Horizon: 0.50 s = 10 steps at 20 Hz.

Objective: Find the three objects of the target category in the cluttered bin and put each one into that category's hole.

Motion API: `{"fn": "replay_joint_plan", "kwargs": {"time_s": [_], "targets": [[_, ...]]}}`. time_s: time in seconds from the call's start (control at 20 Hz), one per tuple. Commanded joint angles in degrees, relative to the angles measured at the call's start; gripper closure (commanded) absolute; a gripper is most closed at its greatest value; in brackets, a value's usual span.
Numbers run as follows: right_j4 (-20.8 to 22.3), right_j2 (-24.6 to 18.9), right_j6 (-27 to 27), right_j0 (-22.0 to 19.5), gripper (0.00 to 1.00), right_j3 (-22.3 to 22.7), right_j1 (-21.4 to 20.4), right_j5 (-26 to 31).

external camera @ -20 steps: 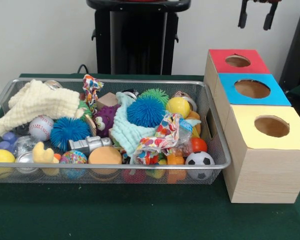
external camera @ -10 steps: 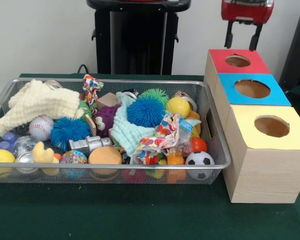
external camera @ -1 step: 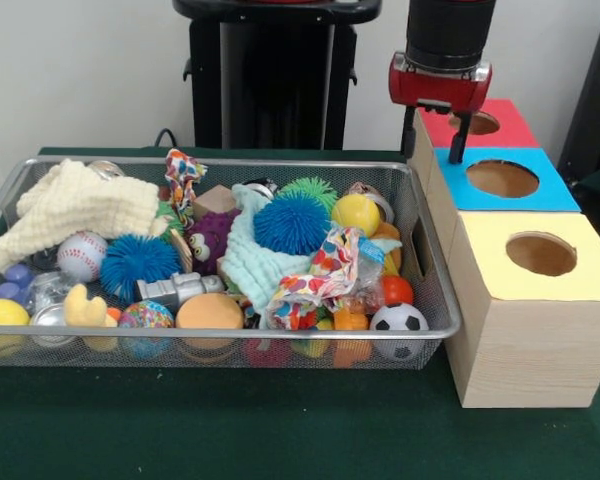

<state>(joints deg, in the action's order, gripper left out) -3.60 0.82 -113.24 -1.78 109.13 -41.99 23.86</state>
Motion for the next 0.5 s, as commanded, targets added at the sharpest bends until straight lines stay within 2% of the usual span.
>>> {"fn": "replay_joint_plan", "kwargs": {"time_s": [0.05, 0.3, 0.5], "targets": [[5.84, 0.11, -3.46, -1.07, 0.00, -11.29, 18.19, -15.46], [7.51, 0.87, -4.01, -0.59, 0.00, -15.80, 22.40, -15.42], [7.62, -0.86, -3.85, -2.24, 0.00, -17.22, 24.29, -13.89]]}}
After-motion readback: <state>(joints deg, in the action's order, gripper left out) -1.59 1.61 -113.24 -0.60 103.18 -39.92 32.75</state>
